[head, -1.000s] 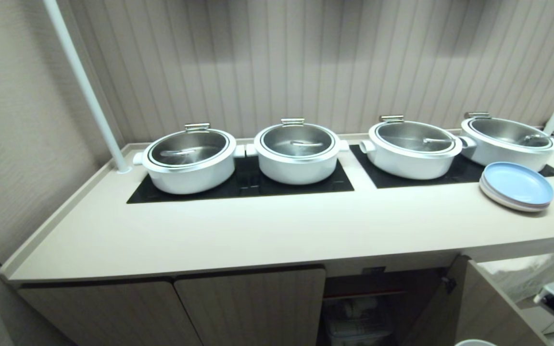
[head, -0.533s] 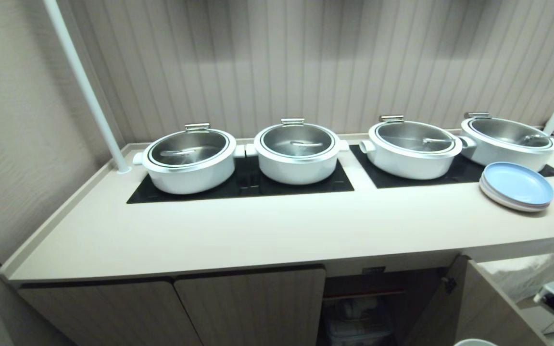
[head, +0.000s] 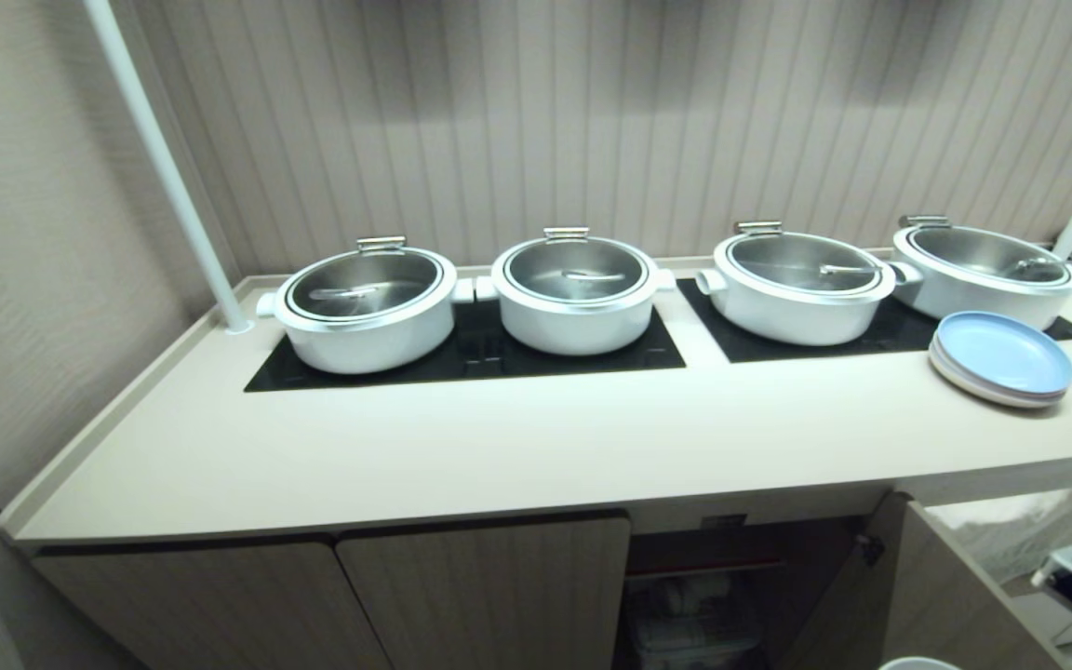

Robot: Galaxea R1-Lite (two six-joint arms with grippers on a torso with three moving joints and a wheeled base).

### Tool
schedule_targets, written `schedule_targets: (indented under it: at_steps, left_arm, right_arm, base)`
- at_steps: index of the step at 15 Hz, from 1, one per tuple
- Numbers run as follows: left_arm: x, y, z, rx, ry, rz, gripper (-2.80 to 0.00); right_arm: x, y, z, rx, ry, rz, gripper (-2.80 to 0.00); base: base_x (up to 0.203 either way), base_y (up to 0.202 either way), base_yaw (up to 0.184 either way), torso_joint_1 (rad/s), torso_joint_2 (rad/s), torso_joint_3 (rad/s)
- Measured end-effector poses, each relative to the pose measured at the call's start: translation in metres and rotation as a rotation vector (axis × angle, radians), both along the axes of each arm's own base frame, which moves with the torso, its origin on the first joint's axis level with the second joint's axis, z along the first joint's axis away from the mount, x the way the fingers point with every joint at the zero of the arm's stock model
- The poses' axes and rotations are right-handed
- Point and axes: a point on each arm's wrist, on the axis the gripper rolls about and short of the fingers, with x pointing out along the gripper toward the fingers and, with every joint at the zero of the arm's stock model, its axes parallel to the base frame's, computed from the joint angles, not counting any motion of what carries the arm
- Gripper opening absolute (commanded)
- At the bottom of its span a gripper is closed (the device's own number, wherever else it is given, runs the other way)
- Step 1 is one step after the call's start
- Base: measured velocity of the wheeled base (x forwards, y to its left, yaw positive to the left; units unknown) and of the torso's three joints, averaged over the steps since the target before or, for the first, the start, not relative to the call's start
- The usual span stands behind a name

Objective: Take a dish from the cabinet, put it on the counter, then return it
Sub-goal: Put it back into the cabinet

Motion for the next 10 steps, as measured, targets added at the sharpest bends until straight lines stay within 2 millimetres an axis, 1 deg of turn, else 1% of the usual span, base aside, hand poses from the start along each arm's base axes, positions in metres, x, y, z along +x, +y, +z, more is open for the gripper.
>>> schedule_targets:
  at_steps: [10]
  left_arm:
    - [0.0000,0.0000,0.0000,0.000,0.000,0.000,-2.80]
  right_arm:
    - [-0.0013,-0.0004,-0.0003,0.001,0.002,-0.005,-2.80]
  base:
    - [0.000,0.000,0.000,-0.061,0.13,0.064]
